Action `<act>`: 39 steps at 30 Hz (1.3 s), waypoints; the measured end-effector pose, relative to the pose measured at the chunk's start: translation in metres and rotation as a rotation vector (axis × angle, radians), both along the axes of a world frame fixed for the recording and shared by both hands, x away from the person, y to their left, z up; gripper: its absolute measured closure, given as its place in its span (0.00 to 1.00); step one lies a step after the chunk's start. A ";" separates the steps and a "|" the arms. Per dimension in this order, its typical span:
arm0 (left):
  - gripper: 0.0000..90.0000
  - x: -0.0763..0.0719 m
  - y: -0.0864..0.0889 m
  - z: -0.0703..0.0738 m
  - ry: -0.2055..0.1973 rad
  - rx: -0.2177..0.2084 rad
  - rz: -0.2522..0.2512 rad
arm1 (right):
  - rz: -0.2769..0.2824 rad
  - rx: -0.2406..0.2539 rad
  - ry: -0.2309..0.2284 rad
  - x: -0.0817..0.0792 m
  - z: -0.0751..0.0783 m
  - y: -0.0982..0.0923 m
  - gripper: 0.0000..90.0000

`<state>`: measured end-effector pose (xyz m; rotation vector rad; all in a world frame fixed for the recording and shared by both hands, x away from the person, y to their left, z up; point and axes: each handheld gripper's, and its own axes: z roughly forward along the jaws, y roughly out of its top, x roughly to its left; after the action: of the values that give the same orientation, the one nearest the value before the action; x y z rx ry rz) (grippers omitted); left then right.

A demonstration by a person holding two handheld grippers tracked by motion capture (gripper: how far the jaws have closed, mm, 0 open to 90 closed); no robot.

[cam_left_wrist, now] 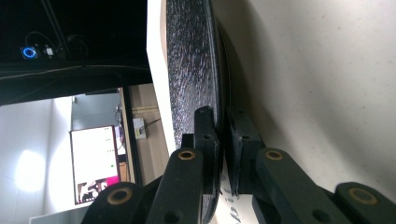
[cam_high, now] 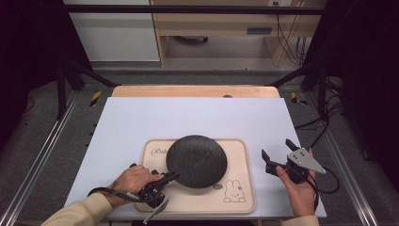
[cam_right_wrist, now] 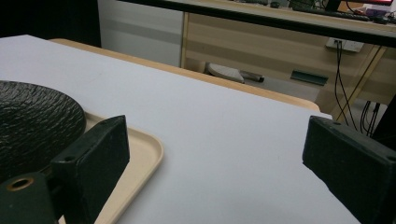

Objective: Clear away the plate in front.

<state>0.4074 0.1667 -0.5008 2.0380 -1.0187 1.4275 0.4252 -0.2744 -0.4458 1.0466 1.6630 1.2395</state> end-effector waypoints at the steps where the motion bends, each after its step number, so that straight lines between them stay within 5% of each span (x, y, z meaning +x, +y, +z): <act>1: 0.93 0.000 0.000 -0.001 -0.003 0.004 -0.006 | 0.000 0.001 0.001 0.000 0.000 0.000 0.09; 11: 0.95 0.003 0.002 -0.005 0.009 0.038 -0.015 | 0.001 0.002 -0.001 0.000 0.001 0.001 0.09; 39: 0.93 0.005 0.005 -0.008 0.039 0.044 -0.030 | -0.004 0.014 -0.005 -0.002 0.003 -0.001 0.08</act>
<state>0.4127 0.1719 -0.5083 2.0645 -1.0684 1.3568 0.4235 -0.2757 -0.4433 1.0539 1.6495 1.2516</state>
